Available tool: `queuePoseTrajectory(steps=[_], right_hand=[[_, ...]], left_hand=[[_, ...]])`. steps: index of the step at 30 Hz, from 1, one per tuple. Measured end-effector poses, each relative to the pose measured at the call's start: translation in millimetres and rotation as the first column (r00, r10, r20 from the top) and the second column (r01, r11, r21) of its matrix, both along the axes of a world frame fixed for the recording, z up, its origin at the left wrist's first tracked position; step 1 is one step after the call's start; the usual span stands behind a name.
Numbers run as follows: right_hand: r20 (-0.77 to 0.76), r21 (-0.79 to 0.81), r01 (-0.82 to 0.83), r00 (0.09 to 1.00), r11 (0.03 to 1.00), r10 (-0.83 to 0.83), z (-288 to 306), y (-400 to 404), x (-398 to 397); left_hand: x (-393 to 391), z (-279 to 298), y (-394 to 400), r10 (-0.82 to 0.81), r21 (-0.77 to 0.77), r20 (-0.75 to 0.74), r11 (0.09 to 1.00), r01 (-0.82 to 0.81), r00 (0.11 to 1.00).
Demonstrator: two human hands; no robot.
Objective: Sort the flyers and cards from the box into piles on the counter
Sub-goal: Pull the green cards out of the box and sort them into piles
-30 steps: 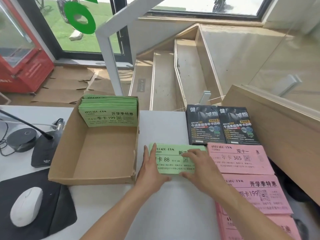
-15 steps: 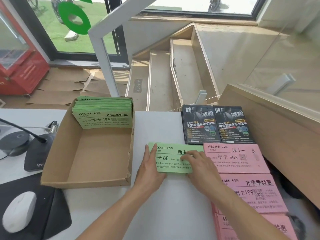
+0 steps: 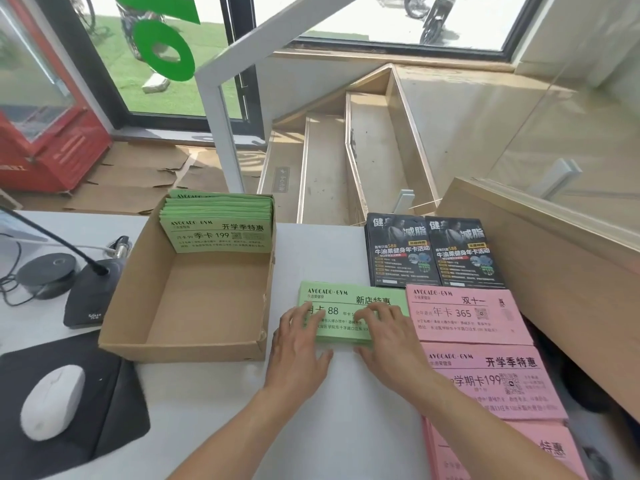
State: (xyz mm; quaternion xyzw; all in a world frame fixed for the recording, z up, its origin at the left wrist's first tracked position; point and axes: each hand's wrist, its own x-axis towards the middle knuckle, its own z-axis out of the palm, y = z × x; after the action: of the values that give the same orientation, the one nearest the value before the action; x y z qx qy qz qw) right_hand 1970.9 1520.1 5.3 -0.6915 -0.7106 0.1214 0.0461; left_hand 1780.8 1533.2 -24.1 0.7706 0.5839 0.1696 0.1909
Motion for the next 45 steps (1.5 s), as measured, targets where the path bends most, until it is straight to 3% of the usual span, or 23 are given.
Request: queuePoseTrajectory(steps=[3,8,10,13,16,19,22,26,29,34,40,45], right_hand=[[-0.003,0.01,0.036,0.999,0.999,-0.036,-3,-2,-2],[0.013,0.006,0.081,0.997,0.997,-0.081,-1,-3,-10],[0.007,-0.009,0.087,0.996,0.996,-0.087,-1,-4,-12],[0.001,-0.084,0.064,0.998,0.994,-0.065,5,1,-9],[-0.061,-0.152,0.063,0.996,0.986,-0.073,20,15,-13],[-0.296,0.043,0.11,0.951,0.993,-0.093,35,29,-36],[-0.44,0.165,0.122,0.897,0.979,-0.038,51,45,-74],[-0.477,0.233,0.044,0.876,0.972,0.074,62,71,-125],[-0.381,0.209,-0.074,0.912,0.975,0.151,66,100,-153],[-0.126,0.092,-0.194,0.971,0.977,0.205,64,149,-179],[0.022,0.088,-0.224,0.975,0.971,0.223,52,173,-187],[0.014,0.297,-0.195,0.98,0.935,0.2,34,167,-185]], left_hand=[[-7,-4,-2,-0.017,-0.053,0.064,0.998,0.021,0.998],[-10,1,-5,-0.025,-0.275,0.185,0.958,0.076,0.982],[-12,4,-10,-0.044,-0.286,0.19,0.953,0.098,0.981],[-14,18,-23,-0.103,-0.131,0.319,0.98,0.152,0.942],[-21,46,-26,-0.212,0.156,0.506,0.976,0.153,0.836],[-39,82,-9,-0.224,0.328,0.595,0.944,0.022,0.772],[-75,99,24,-0.074,0.366,0.554,0.917,-0.162,0.829],[-141,102,77,0.194,0.192,0.37,0.941,-0.279,0.909],[-185,94,119,0.229,0.133,0.115,0.961,-0.243,0.967],[-212,78,170,0.126,0.089,-0.054,0.989,-0.121,0.991],[-196,54,172,0.105,0.087,-0.021,0.991,-0.103,0.994],[-196,51,170,0.119,0.104,0.017,0.987,-0.12,0.993]])
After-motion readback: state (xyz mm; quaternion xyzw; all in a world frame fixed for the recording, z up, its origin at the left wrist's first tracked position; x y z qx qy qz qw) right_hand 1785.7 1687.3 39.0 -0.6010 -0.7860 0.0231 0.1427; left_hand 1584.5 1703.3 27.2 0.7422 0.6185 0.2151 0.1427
